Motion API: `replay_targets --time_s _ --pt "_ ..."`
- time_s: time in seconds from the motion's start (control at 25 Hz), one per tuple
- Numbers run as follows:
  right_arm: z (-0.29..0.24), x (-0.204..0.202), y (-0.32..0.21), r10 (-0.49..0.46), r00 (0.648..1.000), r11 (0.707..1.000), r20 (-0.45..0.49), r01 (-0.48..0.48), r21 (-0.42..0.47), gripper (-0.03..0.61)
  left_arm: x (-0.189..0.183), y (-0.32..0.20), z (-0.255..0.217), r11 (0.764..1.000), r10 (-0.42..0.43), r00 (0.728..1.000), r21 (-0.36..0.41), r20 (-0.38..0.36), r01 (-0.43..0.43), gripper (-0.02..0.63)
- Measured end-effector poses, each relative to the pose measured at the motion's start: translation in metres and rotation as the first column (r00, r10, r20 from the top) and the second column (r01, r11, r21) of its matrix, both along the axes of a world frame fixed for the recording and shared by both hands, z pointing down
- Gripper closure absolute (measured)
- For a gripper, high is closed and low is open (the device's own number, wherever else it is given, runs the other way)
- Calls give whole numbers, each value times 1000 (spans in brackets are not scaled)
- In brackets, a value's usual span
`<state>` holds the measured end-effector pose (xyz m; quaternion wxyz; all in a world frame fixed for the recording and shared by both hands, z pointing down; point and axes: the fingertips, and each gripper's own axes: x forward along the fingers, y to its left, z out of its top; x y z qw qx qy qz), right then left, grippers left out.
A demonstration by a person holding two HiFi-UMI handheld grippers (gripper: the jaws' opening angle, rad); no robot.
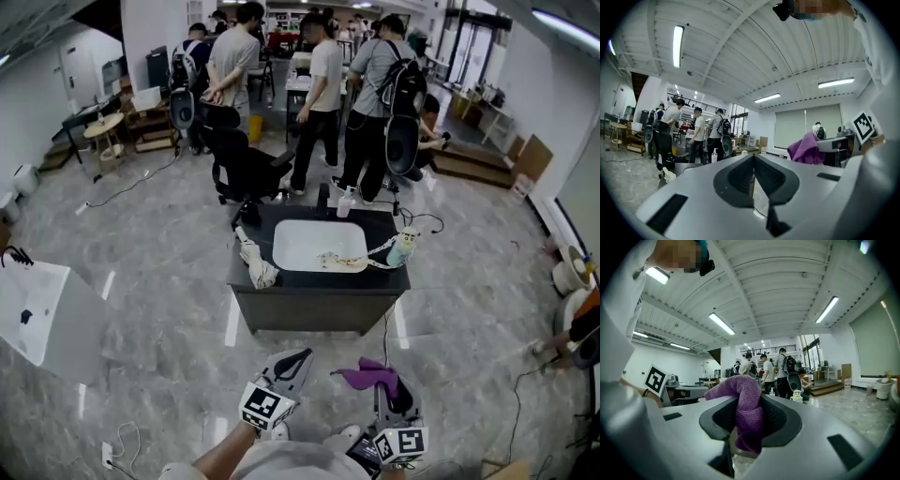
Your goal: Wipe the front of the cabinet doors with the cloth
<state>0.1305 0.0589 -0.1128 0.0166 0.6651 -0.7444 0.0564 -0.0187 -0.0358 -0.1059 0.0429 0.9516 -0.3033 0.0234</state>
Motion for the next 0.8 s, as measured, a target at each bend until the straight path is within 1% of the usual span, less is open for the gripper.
replay_targets --time_s 0.12,0.2,0.36,0.48,0.56,0.68,0.8 --pt "2 -6 12 55 998 998 14 -55 -8 448 0 9 9 998 57 998 -9 8 -57 607" --pt "4 -6 22 77 997 997 20 -77 -18 448 -4 16 11 997 74 997 -7 5 -73 607" --pt "5 -7 35 84 996 996 19 -84 -27 448 -16 26 8 999 42 999 -12 -6 -42 607" --pt "0 -9 42 65 998 998 -19 -65 -15 448 -20 37 4 999 14 999 -30 -30 -14 607" --pt "-3 -10 51 46 998 999 -34 -46 -2 448 -16 50 3 999 20 1000 -32 -21 -21 607" --pt "-5 -2 75 39 999 999 -25 -40 -1 448 -1 75 4 999 33 999 -25 9 -33 607" --pt "-8 18 110 50 998 999 -31 -50 -10 448 21 109 -3 999 32 1000 -24 -2 -32 607"
